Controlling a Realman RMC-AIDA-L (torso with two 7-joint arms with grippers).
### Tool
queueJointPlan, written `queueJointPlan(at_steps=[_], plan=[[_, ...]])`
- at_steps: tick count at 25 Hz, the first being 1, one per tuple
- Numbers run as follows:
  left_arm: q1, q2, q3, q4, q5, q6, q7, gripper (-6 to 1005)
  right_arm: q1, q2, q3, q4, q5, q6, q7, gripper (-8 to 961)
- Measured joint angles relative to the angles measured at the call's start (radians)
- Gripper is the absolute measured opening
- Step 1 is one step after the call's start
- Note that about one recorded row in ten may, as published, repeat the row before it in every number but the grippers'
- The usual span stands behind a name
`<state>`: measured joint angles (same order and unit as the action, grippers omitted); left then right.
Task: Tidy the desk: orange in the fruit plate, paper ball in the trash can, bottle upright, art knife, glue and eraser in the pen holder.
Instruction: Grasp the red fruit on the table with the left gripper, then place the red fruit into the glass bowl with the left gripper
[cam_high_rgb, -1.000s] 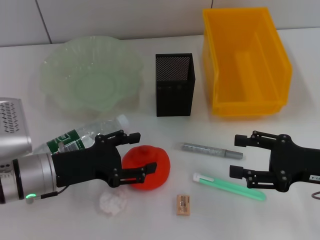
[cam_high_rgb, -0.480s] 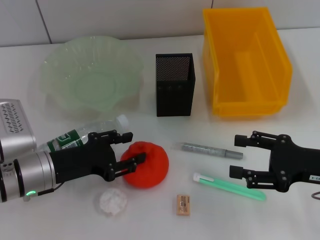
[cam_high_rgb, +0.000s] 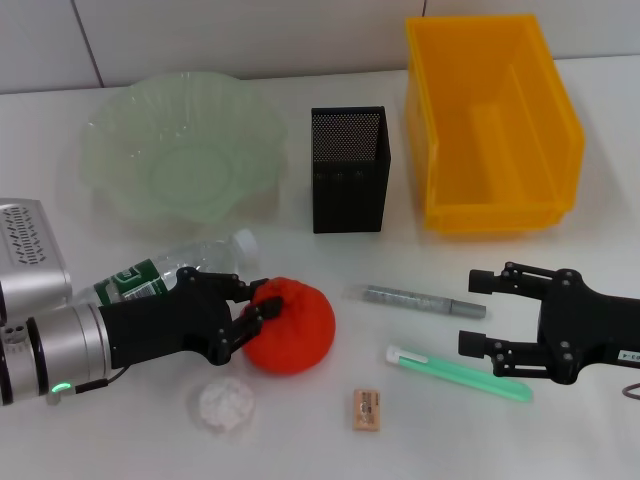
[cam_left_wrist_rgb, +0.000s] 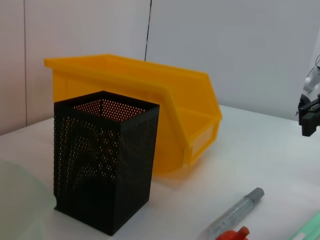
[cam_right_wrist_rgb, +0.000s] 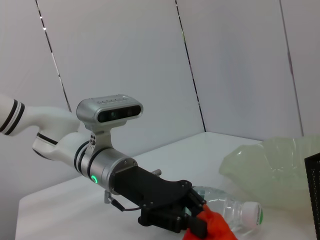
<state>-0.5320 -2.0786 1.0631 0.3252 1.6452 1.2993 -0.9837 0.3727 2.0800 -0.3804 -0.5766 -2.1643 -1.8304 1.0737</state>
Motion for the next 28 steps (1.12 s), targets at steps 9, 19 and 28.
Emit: queueJointPlan(at_steps=[9,19,28], plan=[[0.008,0.008,-0.027,0.047,-0.013,0.105,-0.014,159,0.000,0.000,0.000,0.003,0.000,0.003,0.000,792],[0.004,0.007,-0.263,0.153,-0.080,0.135,-0.047,110,0.003,0.000,0.000,0.007,0.000,0.009,0.000,792],[-0.116,0.006,-0.283,0.119,-0.166,-0.242,-0.068,58,0.015,0.000,0.000,0.008,0.000,0.010,0.000,792]])
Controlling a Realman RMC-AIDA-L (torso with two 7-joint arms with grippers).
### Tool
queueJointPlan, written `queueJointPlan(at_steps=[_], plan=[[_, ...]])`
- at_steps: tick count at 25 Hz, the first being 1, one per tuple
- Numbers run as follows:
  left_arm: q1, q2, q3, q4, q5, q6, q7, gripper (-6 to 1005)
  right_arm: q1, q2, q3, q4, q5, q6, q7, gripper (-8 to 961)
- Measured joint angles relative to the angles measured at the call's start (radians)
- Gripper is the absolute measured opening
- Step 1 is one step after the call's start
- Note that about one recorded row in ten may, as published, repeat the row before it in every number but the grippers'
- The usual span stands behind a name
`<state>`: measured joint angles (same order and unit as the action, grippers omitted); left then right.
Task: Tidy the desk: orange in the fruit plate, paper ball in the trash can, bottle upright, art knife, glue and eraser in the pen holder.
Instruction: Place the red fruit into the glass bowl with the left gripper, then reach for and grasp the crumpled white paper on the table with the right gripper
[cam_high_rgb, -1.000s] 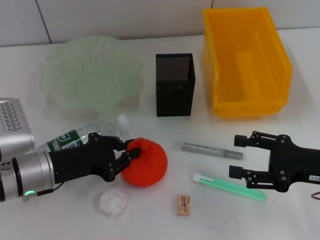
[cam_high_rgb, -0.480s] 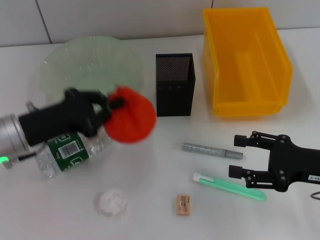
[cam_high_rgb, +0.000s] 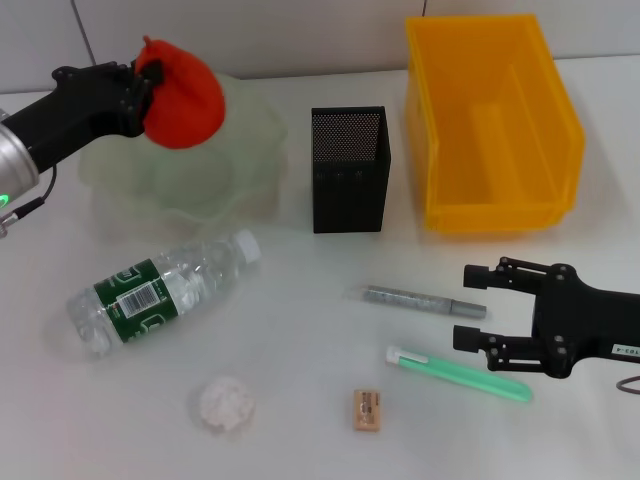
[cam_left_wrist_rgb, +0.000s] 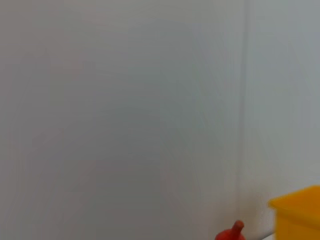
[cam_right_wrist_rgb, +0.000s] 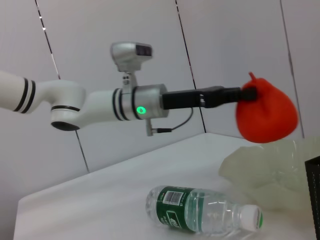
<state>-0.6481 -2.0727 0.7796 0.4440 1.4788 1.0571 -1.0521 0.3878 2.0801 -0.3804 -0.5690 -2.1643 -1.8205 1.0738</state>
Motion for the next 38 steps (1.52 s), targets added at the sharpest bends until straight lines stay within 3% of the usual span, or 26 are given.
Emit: queueJointPlan(at_steps=[5,14,26,29,30,33,35,36,38], plan=[[-0.053,-0.003,0.001,-0.056,0.003,-0.165,0.041,59,0.003,0.000,0.000,0.000,0.000,0.000,0.000,792],[-0.049,-0.006,0.004,-0.076,-0.024,-0.193,0.065,60,0.006,0.000,0.000,0.015,0.001,0.012,0.000,792],[0.015,0.005,0.028,-0.068,-0.024,0.013,0.066,442,0.012,-0.001,0.000,-0.010,0.003,-0.014,0.040,791],[0.057,0.009,0.029,-0.050,-0.018,0.077,0.066,550,0.029,-0.002,-0.003,-0.114,0.001,-0.115,0.142,791],[0.080,0.009,0.029,-0.039,-0.017,0.097,0.066,590,0.048,-0.002,-0.021,-0.222,0.002,-0.183,0.257,791],[0.100,0.009,0.029,-0.033,-0.017,0.109,0.066,709,0.072,-0.002,-0.055,-0.314,0.004,-0.216,0.358,791],[0.111,0.009,0.038,-0.033,-0.016,0.117,0.066,765,0.121,0.000,-0.159,-0.423,0.005,-0.215,0.532,791],[0.111,0.009,0.038,-0.033,-0.016,0.117,0.066,792,0.121,0.000,-0.159,-0.423,0.005,-0.215,0.532,791],[0.113,0.008,0.063,-0.033,-0.015,0.118,0.066,848,0.165,0.000,-0.254,-0.457,0.006,-0.188,0.620,791]])
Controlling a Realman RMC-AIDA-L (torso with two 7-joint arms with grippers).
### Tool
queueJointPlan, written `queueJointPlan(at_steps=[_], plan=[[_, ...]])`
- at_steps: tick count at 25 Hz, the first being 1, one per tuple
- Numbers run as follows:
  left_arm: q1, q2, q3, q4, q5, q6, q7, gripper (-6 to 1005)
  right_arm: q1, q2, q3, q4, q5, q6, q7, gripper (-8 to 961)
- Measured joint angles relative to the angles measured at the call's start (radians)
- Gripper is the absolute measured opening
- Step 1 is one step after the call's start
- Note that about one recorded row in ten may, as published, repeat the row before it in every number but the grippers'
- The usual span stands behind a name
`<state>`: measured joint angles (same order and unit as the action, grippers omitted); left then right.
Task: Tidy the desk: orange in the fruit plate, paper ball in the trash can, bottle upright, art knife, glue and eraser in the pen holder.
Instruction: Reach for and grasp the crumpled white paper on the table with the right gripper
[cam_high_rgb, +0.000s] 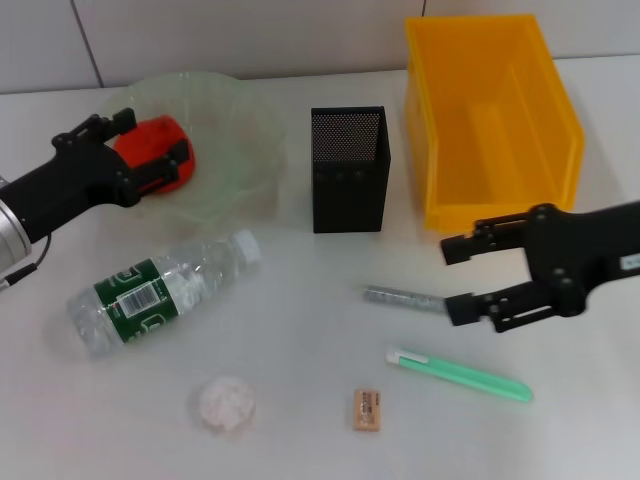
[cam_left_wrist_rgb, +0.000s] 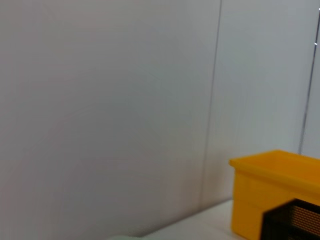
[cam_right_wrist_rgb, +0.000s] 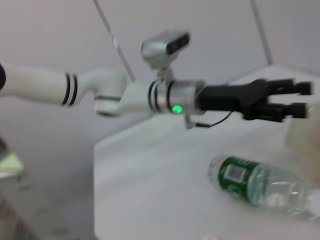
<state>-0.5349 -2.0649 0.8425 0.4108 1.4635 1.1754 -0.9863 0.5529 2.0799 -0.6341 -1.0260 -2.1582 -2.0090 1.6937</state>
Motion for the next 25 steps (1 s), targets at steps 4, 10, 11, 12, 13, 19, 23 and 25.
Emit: queueJointPlan(at_steps=[4,10,11,12,13,19,23,25], plan=[[-0.006,-0.004,0.042,0.002,0.000,0.001,-0.004,844,0.088,0.001,-0.229,-0.050,0.000,0.068,0.124,791],[-0.016,-0.006,0.044,0.002,-0.001,0.003,-0.007,842,0.185,0.006,-0.647,-0.132,-0.001,0.271,0.260,791],[-0.016,-0.006,0.044,0.002,-0.001,0.003,-0.007,842,0.198,0.006,-0.705,-0.137,-0.003,0.303,0.284,791],[-0.022,-0.006,0.044,0.002,-0.002,0.001,-0.003,842,0.231,0.007,-0.834,-0.138,-0.004,0.380,0.347,791],[-0.022,-0.006,0.044,0.002,-0.002,0.001,-0.003,842,0.231,0.007,-0.834,-0.138,-0.004,0.380,0.347,791],[-0.029,-0.005,0.044,0.002,-0.006,-0.006,-0.002,841,0.261,0.010,-1.098,-0.133,0.000,0.577,0.480,791],[-0.028,-0.005,0.044,0.002,-0.006,-0.006,-0.001,841,0.256,0.011,-1.207,-0.137,0.002,0.680,0.537,791],[-0.028,-0.005,0.044,0.002,-0.005,-0.006,-0.001,841,0.254,0.012,-1.249,-0.135,0.012,0.729,0.561,791]])
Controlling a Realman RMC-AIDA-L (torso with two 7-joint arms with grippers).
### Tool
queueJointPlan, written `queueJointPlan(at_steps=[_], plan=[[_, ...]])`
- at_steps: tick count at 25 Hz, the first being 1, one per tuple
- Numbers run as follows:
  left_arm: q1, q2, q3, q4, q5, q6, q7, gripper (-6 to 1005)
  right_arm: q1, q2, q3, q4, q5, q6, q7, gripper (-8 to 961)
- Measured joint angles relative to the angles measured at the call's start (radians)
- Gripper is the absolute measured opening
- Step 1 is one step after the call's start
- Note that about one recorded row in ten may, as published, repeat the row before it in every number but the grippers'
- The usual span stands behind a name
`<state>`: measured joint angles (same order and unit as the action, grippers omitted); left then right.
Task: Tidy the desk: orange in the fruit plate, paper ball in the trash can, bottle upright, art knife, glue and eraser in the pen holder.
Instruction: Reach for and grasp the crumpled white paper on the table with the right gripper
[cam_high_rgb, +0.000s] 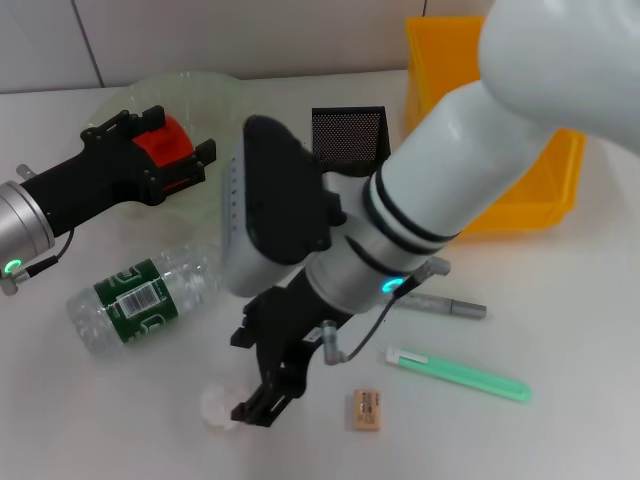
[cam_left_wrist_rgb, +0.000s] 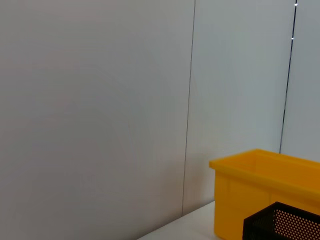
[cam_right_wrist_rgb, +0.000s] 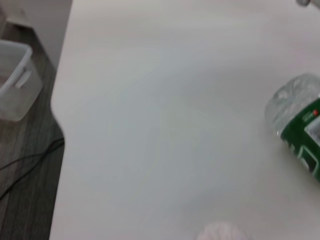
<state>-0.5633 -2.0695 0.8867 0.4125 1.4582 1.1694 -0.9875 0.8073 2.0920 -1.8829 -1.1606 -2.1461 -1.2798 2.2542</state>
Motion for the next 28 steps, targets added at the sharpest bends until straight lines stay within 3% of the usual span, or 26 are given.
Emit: queueJointPlan(at_steps=[12,22,28], plan=[[0.000,0.000,0.000,-0.005,0.004,-0.001,0.001,840,0.008,0.000,-0.158,0.033,0.011,0.147,0.044,791],[0.000,0.000,0.000,-0.008,0.004,-0.001,0.001,839,0.018,0.000,-0.182,0.055,0.014,0.187,0.053,792],[0.000,0.000,0.000,-0.008,0.004,-0.002,0.001,839,0.040,0.000,-0.183,0.088,0.014,0.197,0.070,657]])
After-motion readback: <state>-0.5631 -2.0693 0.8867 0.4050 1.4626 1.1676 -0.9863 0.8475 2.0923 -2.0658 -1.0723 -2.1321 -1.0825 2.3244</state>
